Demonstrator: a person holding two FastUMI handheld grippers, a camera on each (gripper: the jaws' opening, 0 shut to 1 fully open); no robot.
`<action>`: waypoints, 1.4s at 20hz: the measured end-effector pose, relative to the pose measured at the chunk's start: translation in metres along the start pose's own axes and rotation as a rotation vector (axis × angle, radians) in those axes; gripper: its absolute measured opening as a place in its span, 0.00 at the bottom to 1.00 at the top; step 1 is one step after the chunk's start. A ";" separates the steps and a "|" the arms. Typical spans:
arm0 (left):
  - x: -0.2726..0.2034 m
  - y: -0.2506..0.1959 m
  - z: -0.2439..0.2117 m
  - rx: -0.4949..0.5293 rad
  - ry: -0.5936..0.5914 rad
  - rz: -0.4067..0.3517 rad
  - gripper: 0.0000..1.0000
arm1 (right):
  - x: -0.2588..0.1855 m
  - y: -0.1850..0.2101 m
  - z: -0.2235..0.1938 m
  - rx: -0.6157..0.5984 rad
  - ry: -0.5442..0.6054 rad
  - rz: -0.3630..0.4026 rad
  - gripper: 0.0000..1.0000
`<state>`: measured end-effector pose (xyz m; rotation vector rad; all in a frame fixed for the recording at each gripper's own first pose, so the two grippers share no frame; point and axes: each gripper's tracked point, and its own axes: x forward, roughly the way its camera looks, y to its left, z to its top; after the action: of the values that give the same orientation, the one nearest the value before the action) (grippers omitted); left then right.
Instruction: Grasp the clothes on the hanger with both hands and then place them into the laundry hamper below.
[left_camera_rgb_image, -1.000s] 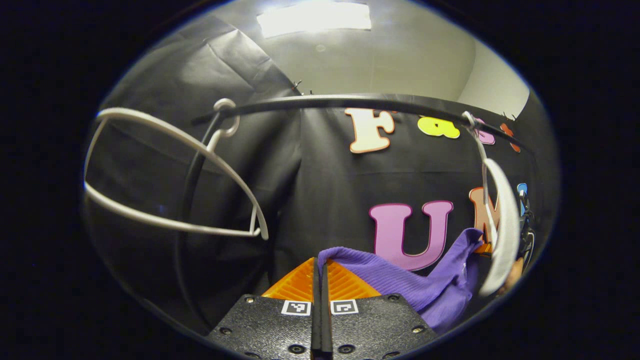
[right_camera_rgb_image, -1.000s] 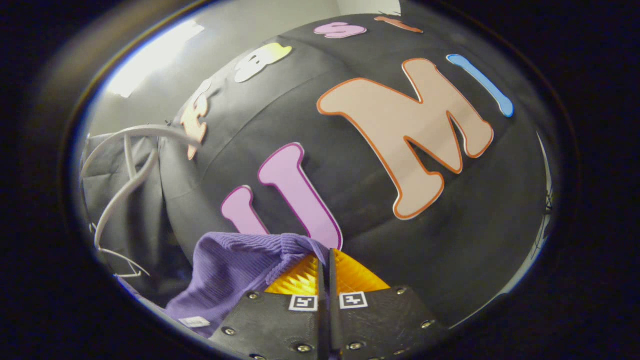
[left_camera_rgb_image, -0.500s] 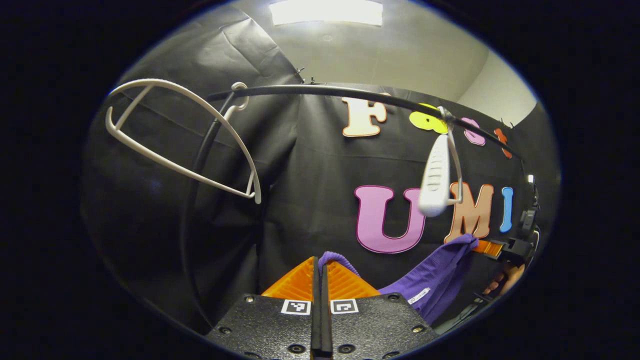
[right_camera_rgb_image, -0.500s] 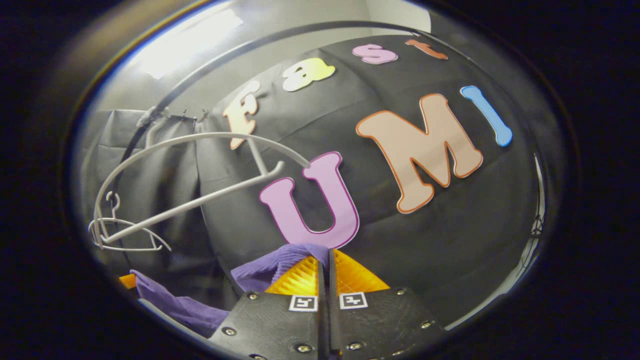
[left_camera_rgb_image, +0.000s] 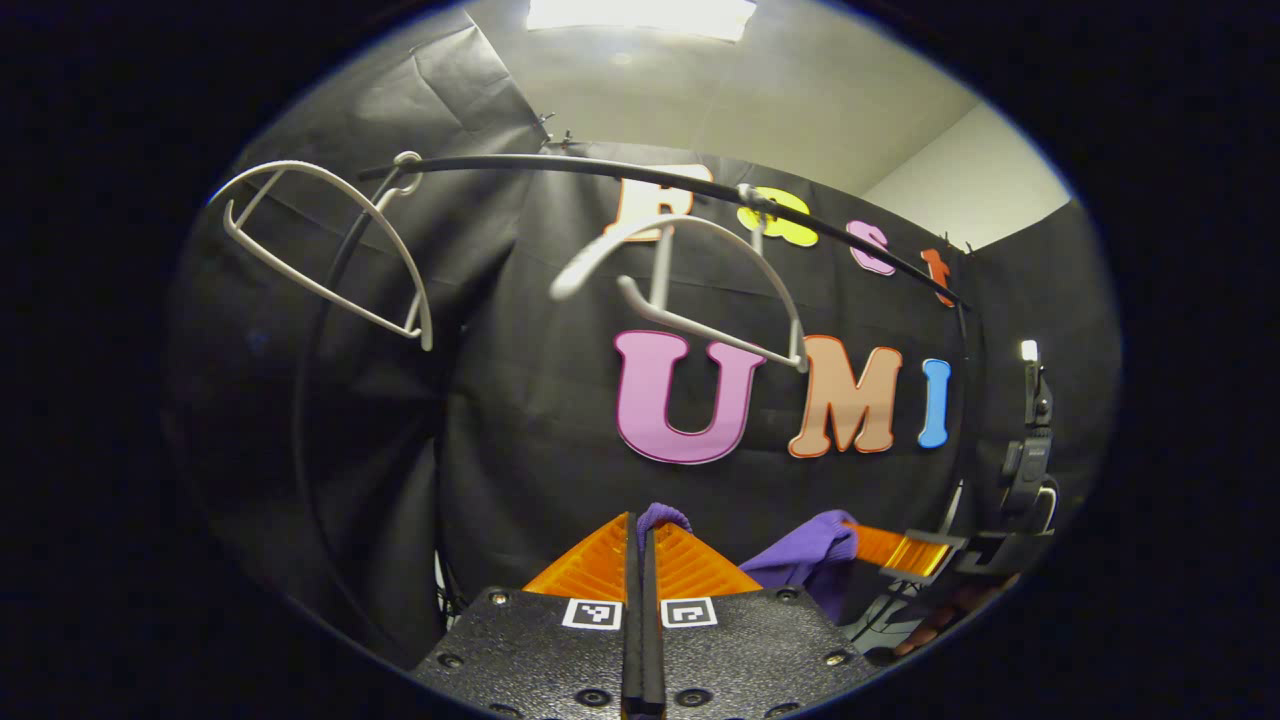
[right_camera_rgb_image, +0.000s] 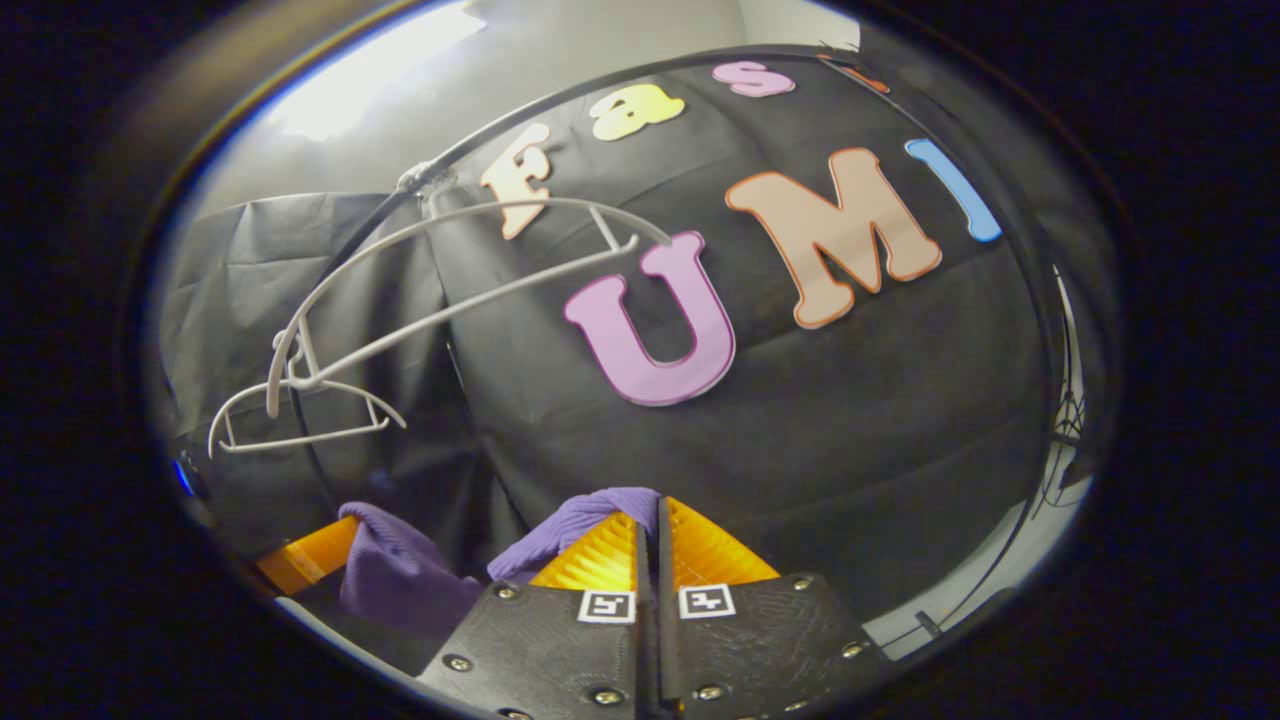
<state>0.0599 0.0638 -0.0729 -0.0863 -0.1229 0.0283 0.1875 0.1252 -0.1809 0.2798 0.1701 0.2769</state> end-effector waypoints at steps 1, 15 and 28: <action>0.003 -0.009 -0.015 -0.011 0.024 -0.026 0.00 | -0.004 -0.005 -0.012 -0.001 0.014 -0.009 0.02; 0.027 -0.017 -0.267 0.027 0.274 -0.068 0.01 | -0.010 -0.148 -0.229 0.096 0.259 -0.309 0.02; -0.043 0.003 -0.469 0.104 0.808 -0.061 0.31 | -0.048 -0.236 -0.358 0.046 0.483 -0.540 0.43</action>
<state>0.0749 0.0258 -0.5416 0.0150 0.6830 -0.0626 0.1274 -0.0177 -0.5831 0.1992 0.7162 -0.2028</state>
